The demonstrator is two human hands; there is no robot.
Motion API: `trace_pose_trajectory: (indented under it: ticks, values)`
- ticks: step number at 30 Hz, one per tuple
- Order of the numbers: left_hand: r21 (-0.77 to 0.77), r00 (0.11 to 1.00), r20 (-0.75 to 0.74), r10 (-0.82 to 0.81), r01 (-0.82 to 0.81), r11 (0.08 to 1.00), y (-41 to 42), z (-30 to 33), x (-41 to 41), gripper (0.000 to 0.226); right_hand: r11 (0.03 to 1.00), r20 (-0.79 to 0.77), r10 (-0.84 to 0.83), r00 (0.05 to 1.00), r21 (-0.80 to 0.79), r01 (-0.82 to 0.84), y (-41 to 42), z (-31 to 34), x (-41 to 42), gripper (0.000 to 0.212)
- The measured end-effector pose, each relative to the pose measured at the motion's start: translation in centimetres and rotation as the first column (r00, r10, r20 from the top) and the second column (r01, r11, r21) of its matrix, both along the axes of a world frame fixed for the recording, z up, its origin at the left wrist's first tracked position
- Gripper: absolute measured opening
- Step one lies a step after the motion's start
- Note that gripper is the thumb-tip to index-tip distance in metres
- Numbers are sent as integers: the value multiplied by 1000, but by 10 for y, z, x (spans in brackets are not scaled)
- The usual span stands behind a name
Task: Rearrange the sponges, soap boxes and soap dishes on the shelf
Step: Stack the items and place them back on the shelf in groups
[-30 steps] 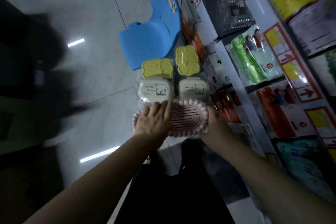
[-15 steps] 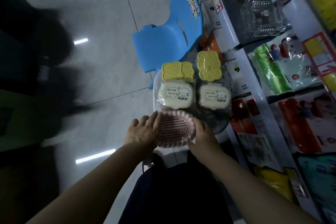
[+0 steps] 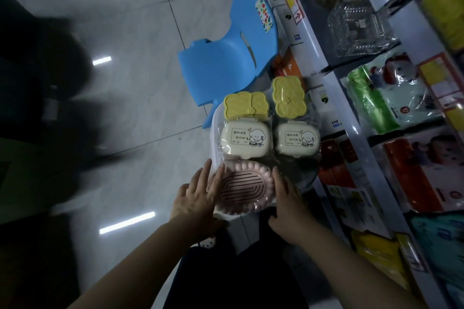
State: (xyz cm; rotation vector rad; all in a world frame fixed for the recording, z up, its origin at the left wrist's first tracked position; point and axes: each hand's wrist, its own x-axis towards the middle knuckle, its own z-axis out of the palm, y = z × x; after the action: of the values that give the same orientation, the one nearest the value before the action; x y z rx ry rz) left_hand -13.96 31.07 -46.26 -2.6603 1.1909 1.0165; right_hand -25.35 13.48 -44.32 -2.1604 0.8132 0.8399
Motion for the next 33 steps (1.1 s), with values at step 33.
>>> trace_pose_trajectory:
  ticks: [33]
  values:
    - [-253,845,-217,488,-532,808,-130,21,45,45,931,243,-329,912,-76,356,-112,-2,70,47]
